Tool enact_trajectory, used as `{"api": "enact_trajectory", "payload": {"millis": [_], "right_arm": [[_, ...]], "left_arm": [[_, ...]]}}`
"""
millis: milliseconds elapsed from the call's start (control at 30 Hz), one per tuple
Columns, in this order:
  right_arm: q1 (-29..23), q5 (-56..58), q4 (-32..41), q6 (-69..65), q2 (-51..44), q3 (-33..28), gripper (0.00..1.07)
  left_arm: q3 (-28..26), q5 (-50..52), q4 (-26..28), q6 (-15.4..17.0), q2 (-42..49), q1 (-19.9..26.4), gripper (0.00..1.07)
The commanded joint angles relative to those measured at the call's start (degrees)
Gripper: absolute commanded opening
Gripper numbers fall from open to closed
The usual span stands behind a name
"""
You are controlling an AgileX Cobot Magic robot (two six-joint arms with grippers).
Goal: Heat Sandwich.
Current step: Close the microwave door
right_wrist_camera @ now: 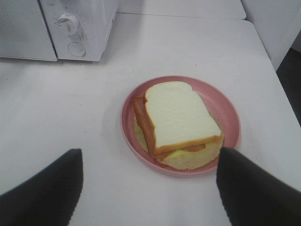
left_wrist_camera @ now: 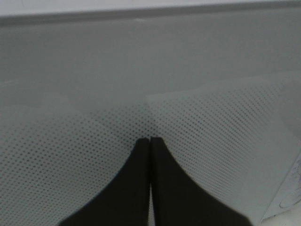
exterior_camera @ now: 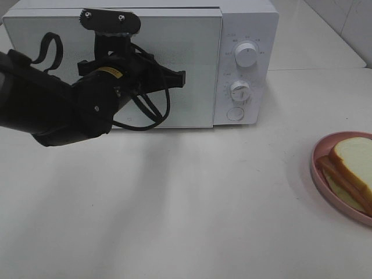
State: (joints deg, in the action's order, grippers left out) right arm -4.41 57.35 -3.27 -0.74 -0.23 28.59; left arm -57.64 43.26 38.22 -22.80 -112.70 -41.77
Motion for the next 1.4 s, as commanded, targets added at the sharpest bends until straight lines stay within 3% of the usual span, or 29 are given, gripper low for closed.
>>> {"api": "enact_trajectory", "payload": {"millis": [33, 233, 1100, 1267, 1400], "right_arm": [[0.5, -0.5, -0.2, -0.4, -1.5, -0.1, 0.75], [0.5, -0.5, -0.2, -0.4, -1.5, -0.1, 0.75], [0.5, -0.5, -0.2, -0.4, -1.5, -0.1, 0.75], [0.5, -0.5, -0.2, -0.4, -1.5, -0.1, 0.75], [0.5, -0.5, -0.2, -0.4, -1.5, -0.1, 0.75]], "left_arm": [[-3.5, 3.7, 2.9, -1.1, -1.2, 1.2, 0.0], [-6.2, 3.2, 3.7, -2.5, -2.4, 1.7, 0.0], [-6.2, -4.4, 3.9, -2.6, -2.1, 1.5, 0.0], [-3.8, -9.6, 3.8, -2.6, 0.7, 1.3, 0.0], [1.9, -11.4, 3.4, -2.6, 5.3, 1.3, 0.0]]}}
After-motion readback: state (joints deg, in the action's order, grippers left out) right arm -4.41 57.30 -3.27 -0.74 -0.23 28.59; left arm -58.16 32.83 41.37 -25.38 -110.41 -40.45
